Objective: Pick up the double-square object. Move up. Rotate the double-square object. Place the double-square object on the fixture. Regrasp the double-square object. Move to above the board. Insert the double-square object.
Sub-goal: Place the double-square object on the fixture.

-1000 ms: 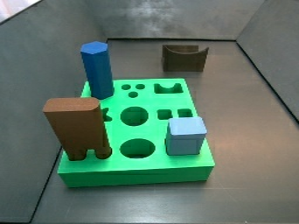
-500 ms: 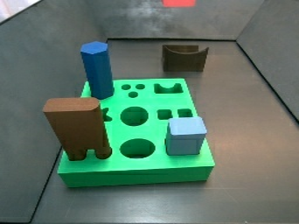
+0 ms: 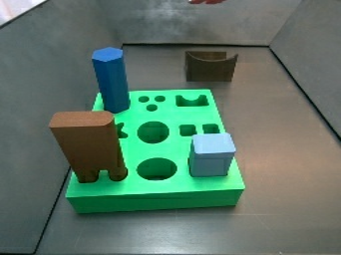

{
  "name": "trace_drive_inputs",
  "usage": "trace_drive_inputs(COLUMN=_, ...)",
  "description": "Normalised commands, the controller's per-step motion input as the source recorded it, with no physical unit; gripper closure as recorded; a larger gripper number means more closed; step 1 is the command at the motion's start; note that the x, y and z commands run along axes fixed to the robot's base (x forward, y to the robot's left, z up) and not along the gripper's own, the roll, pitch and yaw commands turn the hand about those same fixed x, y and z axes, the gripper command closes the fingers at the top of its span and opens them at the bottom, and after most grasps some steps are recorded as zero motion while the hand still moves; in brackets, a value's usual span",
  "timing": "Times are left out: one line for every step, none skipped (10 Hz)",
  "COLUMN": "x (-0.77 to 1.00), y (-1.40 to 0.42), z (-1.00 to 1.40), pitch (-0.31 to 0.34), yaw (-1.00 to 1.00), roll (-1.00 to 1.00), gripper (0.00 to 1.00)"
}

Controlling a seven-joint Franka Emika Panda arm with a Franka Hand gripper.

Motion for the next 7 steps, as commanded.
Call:
trace_drive_inputs(x=0.28, y=0.05, z=-0.01, pitch=0.225, yaw=-0.08, roll=-0.66, gripper=1.0)
trace_drive_inputs(x=0.24, y=0.05, z=-0.02, pitch=0.194, yaw=-0.1, roll=-0.5, gripper=1.0)
trace_drive_inputs(x=0.19, y=0.05, z=-0.01, pitch=0.167, yaw=-0.11, roll=-0.34, gripper=1.0)
trace_drive_inputs(x=0.14, y=0.04, z=0.0, pitch=0.142, yaw=-0.12, roll=-0.24, gripper=1.0)
trace_drive_inputs(x=0.11, y=0.06, z=-1.0, pitch=0.029, yaw=-0.16, roll=-1.0, gripper=1.0)
trace_drive_inputs(x=0.1, y=0.07, z=-1.0, pitch=0.005, yaw=-0.16, roll=-1.0, gripper=1.0)
trace_drive_inputs(x=0.11, y=0.07, z=-1.0, pitch=0.014, yaw=-0.16, roll=-1.0, gripper=1.0)
